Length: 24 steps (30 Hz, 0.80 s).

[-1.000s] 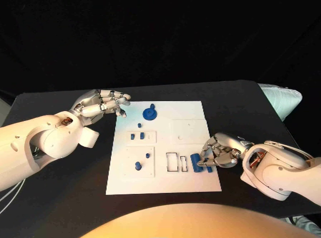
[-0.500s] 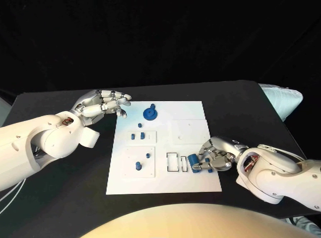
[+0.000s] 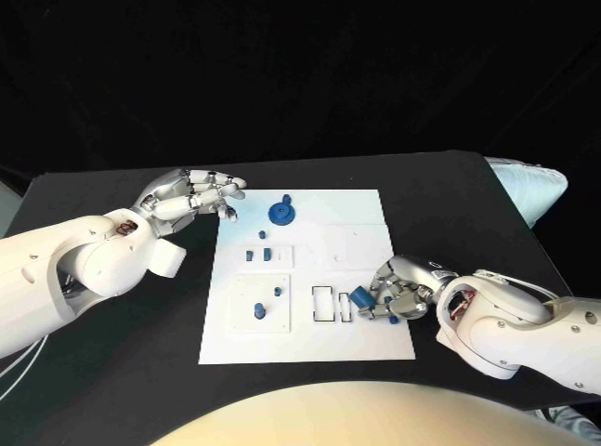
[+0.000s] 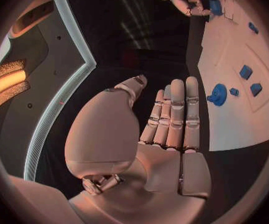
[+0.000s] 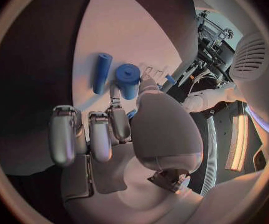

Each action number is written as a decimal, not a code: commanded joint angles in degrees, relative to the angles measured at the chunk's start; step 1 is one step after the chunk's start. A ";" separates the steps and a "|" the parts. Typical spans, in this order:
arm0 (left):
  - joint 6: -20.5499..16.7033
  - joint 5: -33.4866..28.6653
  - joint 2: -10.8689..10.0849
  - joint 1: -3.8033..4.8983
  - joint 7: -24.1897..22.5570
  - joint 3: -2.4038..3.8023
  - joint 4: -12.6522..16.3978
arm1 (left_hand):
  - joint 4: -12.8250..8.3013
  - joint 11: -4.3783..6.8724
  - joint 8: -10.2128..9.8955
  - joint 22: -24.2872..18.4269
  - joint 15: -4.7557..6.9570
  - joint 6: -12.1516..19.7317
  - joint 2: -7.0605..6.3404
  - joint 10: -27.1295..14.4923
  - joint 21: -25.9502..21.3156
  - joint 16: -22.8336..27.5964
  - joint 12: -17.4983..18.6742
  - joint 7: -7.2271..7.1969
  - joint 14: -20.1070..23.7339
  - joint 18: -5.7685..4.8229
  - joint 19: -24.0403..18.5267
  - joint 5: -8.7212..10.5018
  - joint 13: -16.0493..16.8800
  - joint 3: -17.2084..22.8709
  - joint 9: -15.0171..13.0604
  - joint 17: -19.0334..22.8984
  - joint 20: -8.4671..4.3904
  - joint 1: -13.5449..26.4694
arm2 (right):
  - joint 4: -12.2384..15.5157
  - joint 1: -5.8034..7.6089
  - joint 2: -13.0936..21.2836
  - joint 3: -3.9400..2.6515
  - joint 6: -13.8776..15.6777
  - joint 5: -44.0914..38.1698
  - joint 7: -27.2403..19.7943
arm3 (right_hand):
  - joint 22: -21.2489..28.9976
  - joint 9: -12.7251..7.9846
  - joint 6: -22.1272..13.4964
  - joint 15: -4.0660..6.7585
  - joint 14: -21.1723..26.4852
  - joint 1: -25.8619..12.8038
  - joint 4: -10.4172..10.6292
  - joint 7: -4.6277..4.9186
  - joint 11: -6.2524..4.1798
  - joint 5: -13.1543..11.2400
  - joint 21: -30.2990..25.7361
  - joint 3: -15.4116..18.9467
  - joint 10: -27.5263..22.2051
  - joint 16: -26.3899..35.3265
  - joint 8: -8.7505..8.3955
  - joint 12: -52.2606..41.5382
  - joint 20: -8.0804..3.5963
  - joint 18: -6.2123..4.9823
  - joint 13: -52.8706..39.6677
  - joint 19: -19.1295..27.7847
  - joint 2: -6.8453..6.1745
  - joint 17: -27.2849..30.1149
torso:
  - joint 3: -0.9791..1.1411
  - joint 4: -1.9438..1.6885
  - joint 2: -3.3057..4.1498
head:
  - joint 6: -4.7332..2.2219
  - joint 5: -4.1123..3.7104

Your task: Assemble the parts on the task board

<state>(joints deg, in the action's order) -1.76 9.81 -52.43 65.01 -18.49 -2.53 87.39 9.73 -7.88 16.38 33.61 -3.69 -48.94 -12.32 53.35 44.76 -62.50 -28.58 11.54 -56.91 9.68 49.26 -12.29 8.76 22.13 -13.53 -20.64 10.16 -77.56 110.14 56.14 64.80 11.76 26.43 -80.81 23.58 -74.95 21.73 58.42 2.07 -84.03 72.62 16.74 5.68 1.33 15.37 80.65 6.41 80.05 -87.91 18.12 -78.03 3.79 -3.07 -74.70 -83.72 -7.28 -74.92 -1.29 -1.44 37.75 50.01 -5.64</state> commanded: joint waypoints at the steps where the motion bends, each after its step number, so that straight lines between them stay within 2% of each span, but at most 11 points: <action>1: 0.57 0.39 0.00 -0.05 0.19 0.02 0.23 | 0.16 0.03 0.29 -0.08 -0.36 0.35 -0.04 -0.23 -0.33 0.34 -0.28 0.11 -0.15 0.77 0.34 0.21 0.05 -0.22 0.08 -0.02 -0.15 0.37 | -0.20 -0.70 -0.57 0.41 -2.84 -0.06 3.03 | -9.65 -0.40 -0.19 0.56 -4.60 1.37 -0.18 -0.05 -0.12 0.47 0.22 -0.06 0.42 -0.28 -0.28 0.22 -0.32 0.92 -0.12 -2.52 0.15 -8.89 | 0.03 0.02 0.01 | -0.01 0.09; 7: 0.64 0.46 -0.02 -0.05 0.41 0.02 0.29 | 0.25 0.02 0.30 -0.11 -0.37 0.36 -0.04 -0.24 -0.36 0.34 -0.30 0.12 -0.16 0.77 0.37 0.21 0.06 -0.30 0.08 -0.02 -0.15 0.44 | 0.02 -0.85 -1.05 0.41 -1.70 0.91 3.32 | -9.83 -0.64 -0.34 0.60 -4.65 4.41 -0.28 -0.06 -0.16 3.21 0.34 -0.96 0.56 -0.32 -0.10 0.43 -0.37 0.96 -0.59 -2.59 0.52 -9.15 | -0.04 0.05 -0.01 | -0.01 -0.06; 15: 0.80 0.49 -0.11 -0.06 0.69 0.02 0.32 | 0.25 0.02 0.30 -0.11 -0.37 0.36 -0.04 -0.24 -0.36 0.34 -0.30 0.12 -0.16 0.77 0.37 0.21 0.06 -0.30 0.08 -0.02 -0.15 0.44 | 0.41 -0.90 -1.14 0.40 1.42 3.89 2.67 | -10.26 -0.94 0.03 0.69 -4.79 5.89 -0.12 -0.16 -0.28 4.88 0.94 -2.56 1.22 -0.49 0.00 -0.10 -0.43 1.10 -1.69 -2.87 0.99 -9.77 | 0.00 0.03 -0.03 | -0.01 0.20; 19: 0.89 0.50 -0.09 -0.06 0.82 0.02 0.30 | 0.35 0.02 0.31 -0.14 -0.37 0.38 -0.01 -0.27 -0.40 0.34 -0.33 0.13 -0.18 0.77 0.41 0.20 0.08 -0.37 0.08 -0.03 -0.14 0.49 | 0.80 -0.89 -0.57 0.39 3.15 10.92 -0.86 | -10.40 -1.05 1.11 0.89 -4.85 4.89 0.02 -0.53 -0.56 5.41 1.09 -3.37 1.52 -0.56 0.49 -0.20 -0.57 1.13 -2.11 -2.95 1.96 -10.03 | -0.01 0.01 -0.04 | -0.01 0.27; 24: 0.90 0.50 -0.02 -0.06 0.87 0.02 0.22 | 0.35 0.02 0.31 -0.14 -0.37 0.38 -0.01 -0.27 -0.40 0.34 -0.33 0.13 -0.18 0.77 0.41 0.20 0.08 -0.37 0.08 -0.03 -0.14 0.49 | 1.53 -0.72 0.12 0.37 4.62 17.04 -4.96 | -10.90 -1.04 1.96 1.18 -5.02 4.66 -0.07 -0.99 -0.94 5.28 1.90 -3.96 2.53 -0.79 0.99 -1.36 -0.79 1.31 -3.58 -3.29 2.41 -10.80 | 0.02 0.04 -0.05 | -0.01 0.26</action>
<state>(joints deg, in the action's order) -1.71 9.99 -52.56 65.00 -17.53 -2.53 87.52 9.88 -7.88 16.38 33.55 -3.69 -48.94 -12.32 53.35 44.53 -62.50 -28.58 11.54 -56.91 9.68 49.25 -12.29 8.74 21.98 -13.53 -20.64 10.15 -77.56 111.21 55.71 65.04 11.86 30.46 -71.52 23.06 -74.93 20.14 59.73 2.90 -84.02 77.62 16.66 4.99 0.54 20.64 82.23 2.80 81.96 -88.48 18.42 -79.17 3.47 -2.40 -74.94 -84.04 -5.56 -74.91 -1.29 -1.43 37.72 50.01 -5.38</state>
